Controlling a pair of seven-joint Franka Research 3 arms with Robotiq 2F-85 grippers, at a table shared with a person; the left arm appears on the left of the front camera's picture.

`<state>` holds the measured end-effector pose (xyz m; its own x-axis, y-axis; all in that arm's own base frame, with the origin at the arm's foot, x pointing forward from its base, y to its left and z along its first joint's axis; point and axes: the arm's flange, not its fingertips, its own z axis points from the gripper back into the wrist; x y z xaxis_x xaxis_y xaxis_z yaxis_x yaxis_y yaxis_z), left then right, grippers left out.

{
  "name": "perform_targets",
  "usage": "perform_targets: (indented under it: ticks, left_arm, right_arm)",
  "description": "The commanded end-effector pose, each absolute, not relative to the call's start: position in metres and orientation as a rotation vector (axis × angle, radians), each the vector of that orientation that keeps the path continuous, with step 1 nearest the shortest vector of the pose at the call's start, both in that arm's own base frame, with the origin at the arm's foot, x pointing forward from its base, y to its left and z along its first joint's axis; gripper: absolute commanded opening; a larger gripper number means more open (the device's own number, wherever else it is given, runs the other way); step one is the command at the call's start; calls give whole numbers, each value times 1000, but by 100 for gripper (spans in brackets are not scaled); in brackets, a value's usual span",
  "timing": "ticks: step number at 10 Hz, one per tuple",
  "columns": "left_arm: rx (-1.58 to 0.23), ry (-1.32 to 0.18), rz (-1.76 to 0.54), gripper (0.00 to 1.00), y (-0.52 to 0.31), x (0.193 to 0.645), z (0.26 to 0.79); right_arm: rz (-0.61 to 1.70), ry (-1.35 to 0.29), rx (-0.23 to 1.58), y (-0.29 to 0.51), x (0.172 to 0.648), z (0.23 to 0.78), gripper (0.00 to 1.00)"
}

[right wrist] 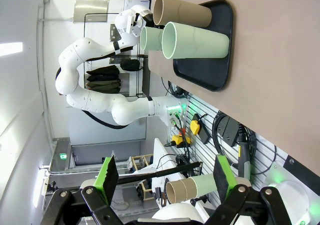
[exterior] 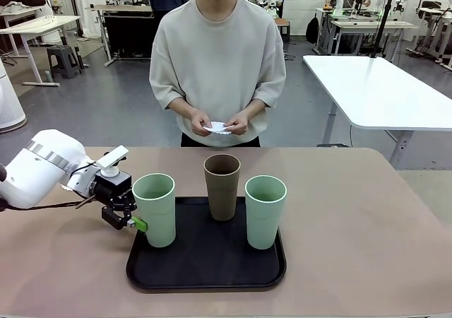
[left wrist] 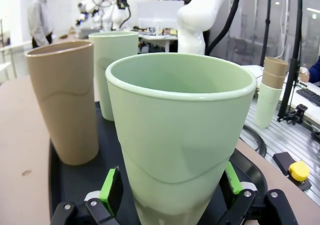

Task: Place coasters on the table and set cups on them.
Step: Pick up one Reusable plastic cup and place it on a coaster set by the human.

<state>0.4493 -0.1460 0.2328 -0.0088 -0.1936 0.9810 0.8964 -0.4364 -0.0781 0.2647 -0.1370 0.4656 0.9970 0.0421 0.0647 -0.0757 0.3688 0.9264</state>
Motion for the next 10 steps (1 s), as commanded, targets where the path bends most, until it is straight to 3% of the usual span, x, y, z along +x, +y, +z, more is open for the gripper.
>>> perform_targets:
  ticks: [1,4,5,6,7,8,10]
  left_arm:
    - [-1410,-816,-1610,100,-150,453,230]
    - [-1414,-807,-1623,100,-157,450,230]
    - [-1418,-812,-1627,56,-158,450,230]
    - [-1422,-812,-1628,49,-159,450,230]
    - [-1429,-809,-1626,5,-159,450,230]
    - [-1437,-806,-1619,0,-160,450,230]
    - [-1455,-810,-1610,0,-157,451,231]
  right_arm:
    - [79,-38,1202,-137,265,465,100]
    - [79,-38,1202,-137,265,465,100]
    - [79,-38,1202,-137,265,465,100]
    - [79,-38,1202,-137,265,465,100]
    - [79,-38,1202,-137,265,465,100]
    - [79,-38,1202,-137,265,465,100]
    - [79,-38,1202,-137,265,465,100]
